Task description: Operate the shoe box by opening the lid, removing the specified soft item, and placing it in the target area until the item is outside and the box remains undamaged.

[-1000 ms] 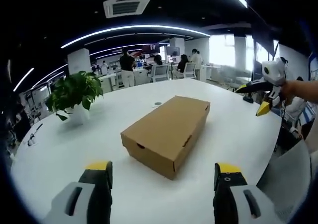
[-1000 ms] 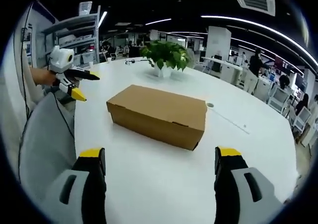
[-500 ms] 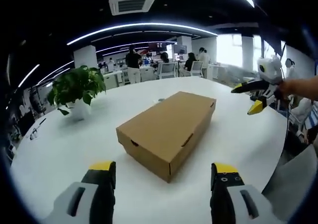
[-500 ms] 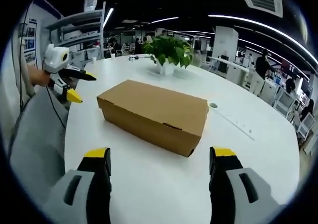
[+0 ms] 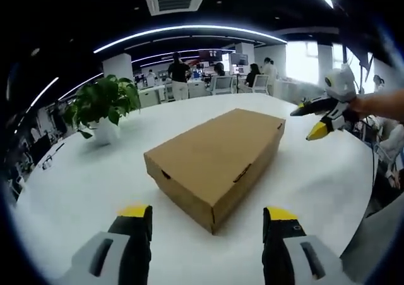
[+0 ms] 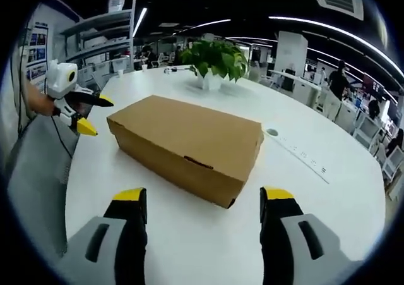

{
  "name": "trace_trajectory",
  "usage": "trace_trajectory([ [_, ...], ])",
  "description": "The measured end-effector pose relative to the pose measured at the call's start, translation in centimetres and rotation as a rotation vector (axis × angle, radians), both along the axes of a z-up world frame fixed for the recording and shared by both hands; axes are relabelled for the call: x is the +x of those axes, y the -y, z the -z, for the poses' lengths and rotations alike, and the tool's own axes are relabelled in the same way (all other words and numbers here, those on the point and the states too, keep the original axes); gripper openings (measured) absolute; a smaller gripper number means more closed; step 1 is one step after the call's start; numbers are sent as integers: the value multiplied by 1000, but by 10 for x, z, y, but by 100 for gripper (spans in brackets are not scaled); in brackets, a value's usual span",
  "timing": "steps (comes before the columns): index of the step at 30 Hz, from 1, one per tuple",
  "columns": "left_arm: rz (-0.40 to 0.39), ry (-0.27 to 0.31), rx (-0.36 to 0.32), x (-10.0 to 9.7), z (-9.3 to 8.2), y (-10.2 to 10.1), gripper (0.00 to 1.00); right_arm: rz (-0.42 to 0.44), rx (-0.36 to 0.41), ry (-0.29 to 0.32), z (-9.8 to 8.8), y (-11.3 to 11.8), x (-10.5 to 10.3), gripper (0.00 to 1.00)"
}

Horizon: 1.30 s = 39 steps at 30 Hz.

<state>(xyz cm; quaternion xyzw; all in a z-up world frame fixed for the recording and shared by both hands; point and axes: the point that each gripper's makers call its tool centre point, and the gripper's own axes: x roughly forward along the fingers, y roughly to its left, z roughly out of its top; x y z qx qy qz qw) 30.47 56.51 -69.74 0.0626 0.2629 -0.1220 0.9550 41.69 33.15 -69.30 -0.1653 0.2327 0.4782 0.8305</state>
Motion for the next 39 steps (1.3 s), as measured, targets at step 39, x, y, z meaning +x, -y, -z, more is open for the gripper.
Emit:
trace_trajectory([
  [39, -119, -5, 14, 31, 12, 14, 49, -117, 14, -62, 21, -21, 39, 42],
])
